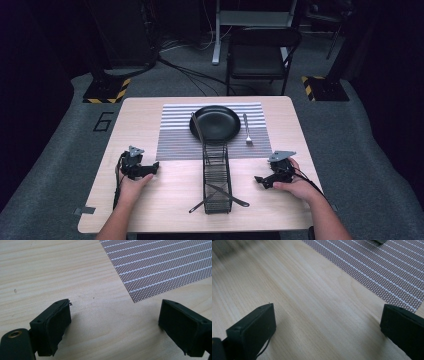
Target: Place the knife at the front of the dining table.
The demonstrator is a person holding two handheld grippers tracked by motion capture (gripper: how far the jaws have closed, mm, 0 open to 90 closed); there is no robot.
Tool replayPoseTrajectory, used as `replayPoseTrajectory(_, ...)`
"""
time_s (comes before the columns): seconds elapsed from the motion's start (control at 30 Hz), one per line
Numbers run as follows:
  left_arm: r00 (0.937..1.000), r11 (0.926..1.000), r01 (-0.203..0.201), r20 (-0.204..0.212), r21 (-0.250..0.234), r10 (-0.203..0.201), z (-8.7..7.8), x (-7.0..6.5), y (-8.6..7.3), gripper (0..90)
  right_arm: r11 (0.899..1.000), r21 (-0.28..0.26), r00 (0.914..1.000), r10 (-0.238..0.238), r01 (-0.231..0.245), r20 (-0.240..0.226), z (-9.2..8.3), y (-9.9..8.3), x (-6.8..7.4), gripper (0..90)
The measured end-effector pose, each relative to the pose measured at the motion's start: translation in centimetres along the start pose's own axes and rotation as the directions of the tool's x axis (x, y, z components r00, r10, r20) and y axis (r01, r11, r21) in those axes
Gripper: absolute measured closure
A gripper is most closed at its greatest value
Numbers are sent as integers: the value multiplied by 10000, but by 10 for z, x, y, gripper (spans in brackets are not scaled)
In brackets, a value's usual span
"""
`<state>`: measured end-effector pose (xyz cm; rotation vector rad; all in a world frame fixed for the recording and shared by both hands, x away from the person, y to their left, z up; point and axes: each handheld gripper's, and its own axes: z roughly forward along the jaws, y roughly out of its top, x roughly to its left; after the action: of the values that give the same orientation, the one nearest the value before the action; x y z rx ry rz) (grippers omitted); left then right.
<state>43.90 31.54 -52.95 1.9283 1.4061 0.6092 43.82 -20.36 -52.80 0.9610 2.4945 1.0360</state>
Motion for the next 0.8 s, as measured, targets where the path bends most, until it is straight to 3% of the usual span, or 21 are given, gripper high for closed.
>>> replayPoseTrajectory(0.5, 10000, 10000, -5, 17, -11, 5, 0, 0, 0, 116, 10000, -4, 10000, 9, -9, -4, 0, 0, 0, 0)
replayPoseTrajectory(0.8, 10000, 9997, 67, -47, -223, -68, -2, 0, -1, 215, 10000, -3, 10000, 9, -9, -5, 0, 0, 0, 0)
